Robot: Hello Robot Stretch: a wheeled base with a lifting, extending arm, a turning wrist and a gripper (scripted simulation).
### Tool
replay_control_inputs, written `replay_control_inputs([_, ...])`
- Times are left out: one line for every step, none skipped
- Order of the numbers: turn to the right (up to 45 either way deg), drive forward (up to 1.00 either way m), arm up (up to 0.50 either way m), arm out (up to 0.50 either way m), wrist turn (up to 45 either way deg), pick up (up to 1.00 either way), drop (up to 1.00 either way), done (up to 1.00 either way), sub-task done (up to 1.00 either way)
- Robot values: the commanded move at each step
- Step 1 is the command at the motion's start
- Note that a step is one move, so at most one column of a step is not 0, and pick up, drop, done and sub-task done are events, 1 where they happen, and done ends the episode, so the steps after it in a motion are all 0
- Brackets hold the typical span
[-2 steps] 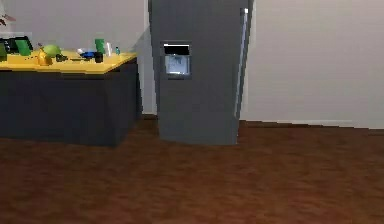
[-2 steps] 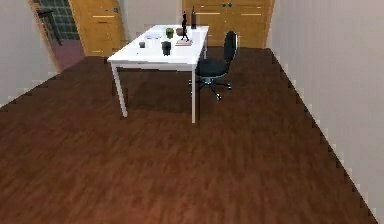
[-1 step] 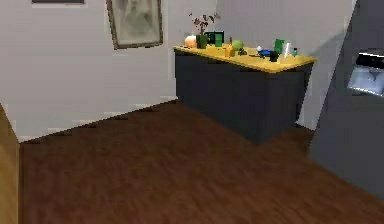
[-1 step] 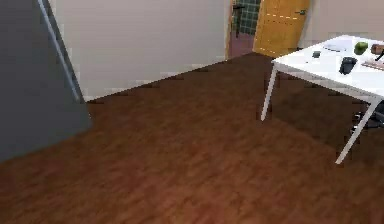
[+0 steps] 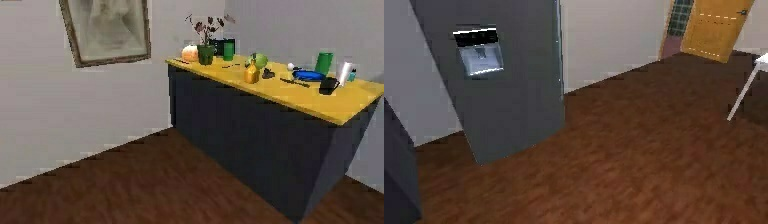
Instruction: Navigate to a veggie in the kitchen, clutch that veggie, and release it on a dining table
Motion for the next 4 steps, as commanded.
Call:
replay_control_inputs([0.0,1.0,0.0,0.0,0.0,0.0,0.0,0.0,0.0])
replay_control_inputs([0.0,0.3,0.0,0.0,0.0,0.0,0.0,0.0,0.0])
replay_control_inputs([-42.0,0.0,0.0,0.0,0.0,0.0,0.0,0.0,0.0])
replay_control_inputs([0.0,0.0,0.5,0.0,0.0,0.0,0.0,0.0,0.0])
